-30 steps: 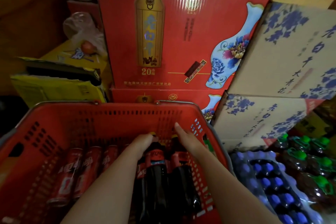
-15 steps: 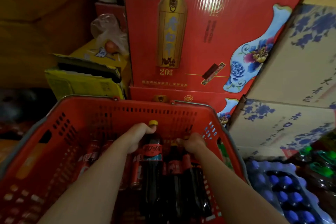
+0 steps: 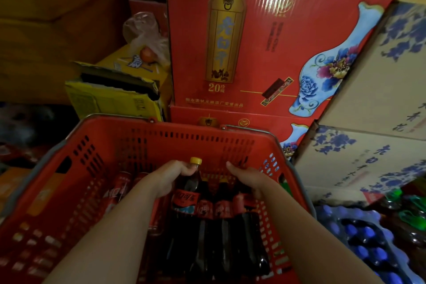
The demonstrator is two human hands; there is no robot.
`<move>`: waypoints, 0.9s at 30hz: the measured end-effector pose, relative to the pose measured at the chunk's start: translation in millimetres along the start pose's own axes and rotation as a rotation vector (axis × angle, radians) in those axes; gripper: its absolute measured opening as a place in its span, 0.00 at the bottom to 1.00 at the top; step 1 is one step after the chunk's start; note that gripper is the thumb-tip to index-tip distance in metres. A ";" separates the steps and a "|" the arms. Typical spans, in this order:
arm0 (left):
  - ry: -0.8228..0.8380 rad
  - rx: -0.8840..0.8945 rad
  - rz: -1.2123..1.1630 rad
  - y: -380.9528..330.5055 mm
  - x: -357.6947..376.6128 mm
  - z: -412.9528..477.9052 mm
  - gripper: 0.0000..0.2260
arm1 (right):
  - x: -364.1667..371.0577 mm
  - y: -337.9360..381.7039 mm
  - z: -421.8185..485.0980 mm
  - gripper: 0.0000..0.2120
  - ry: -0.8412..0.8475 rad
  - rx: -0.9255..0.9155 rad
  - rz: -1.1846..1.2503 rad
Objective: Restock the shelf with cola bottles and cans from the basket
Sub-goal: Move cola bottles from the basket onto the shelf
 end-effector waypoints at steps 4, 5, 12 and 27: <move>0.018 0.008 0.002 0.7 4.7 4.1 0.05 | 0.2 -6.3 4.8 0.27 0.018 0.014 0.058; 0.026 0.012 0.003 1.7 4.6 6.4 0.06 | 3.7 -7.6 4.9 0.26 0.022 0.003 0.060; 0.019 0.019 0.009 1.3 1.2 0.7 0.07 | 12.4 -12.9 -1.6 0.21 0.114 -0.028 0.045; -0.068 0.351 -0.107 -63.0 5.6 -58.6 0.06 | -35.8 70.5 -47.1 0.13 0.001 -0.343 0.352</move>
Point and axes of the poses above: each hand's wrist, its own z-axis towards the middle knuckle, its own x-axis out of the palm, y = z × x, the point moved 7 cm from there along z, towards the middle knuckle, and after that the axes turned 10 degrees about -z, right-handed, at the moved point
